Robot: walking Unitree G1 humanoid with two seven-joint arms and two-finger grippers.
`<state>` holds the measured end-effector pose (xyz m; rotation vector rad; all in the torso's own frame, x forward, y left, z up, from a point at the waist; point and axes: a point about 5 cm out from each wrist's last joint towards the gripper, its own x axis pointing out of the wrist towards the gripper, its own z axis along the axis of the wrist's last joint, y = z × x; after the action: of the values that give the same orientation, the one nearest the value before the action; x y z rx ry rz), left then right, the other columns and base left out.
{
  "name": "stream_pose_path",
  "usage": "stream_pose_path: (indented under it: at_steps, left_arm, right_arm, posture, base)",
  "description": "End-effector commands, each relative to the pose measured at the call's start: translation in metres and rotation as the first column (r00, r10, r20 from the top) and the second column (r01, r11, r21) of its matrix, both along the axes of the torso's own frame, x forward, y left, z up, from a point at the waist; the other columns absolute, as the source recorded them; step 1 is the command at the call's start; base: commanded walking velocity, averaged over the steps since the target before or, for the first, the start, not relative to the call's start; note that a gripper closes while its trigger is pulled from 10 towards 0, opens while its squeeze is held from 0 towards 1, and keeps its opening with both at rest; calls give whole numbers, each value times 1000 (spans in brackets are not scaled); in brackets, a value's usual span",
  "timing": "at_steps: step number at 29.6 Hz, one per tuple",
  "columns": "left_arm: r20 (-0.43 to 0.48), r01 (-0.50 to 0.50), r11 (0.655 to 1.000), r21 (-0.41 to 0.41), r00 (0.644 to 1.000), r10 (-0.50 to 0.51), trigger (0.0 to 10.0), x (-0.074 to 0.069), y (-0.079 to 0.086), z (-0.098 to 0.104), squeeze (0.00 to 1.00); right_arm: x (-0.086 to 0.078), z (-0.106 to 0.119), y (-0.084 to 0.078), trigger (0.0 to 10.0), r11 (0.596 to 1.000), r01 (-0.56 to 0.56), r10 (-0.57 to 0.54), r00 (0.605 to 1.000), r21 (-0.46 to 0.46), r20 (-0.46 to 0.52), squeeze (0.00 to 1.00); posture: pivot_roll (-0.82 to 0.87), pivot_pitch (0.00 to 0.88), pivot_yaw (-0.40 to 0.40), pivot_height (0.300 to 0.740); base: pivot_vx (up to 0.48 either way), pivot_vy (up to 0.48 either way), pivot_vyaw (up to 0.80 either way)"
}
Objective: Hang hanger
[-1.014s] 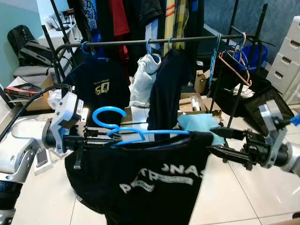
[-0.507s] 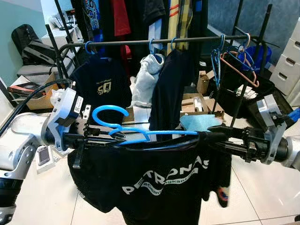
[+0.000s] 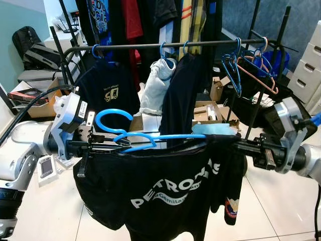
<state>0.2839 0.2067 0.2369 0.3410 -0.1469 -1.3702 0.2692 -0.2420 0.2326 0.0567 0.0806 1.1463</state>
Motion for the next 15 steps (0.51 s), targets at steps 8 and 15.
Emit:
stream_pose_path:
  at_steps: [8, 15]
  left_arm:
    - [-100, -158, 976, 149, 980, 174, 10000, -2, 50, -26, 0]
    - [-111, -204, 979, 8, 973, 203, 10000, -6, 66, -14, 0]
  right_arm:
    - [4, 23, -25, 0, 991, 123, -128, 986, 48, 109, 0]
    - [5, 22, -40, 0, 977, 213, -215, 972, 23, 97, 0]
  posture:
    - [-140, 0, 58, 740]
    - [-141, 0, 57, 740]
  base:
    - [0, 0, 0]
    - [0, 0, 0]
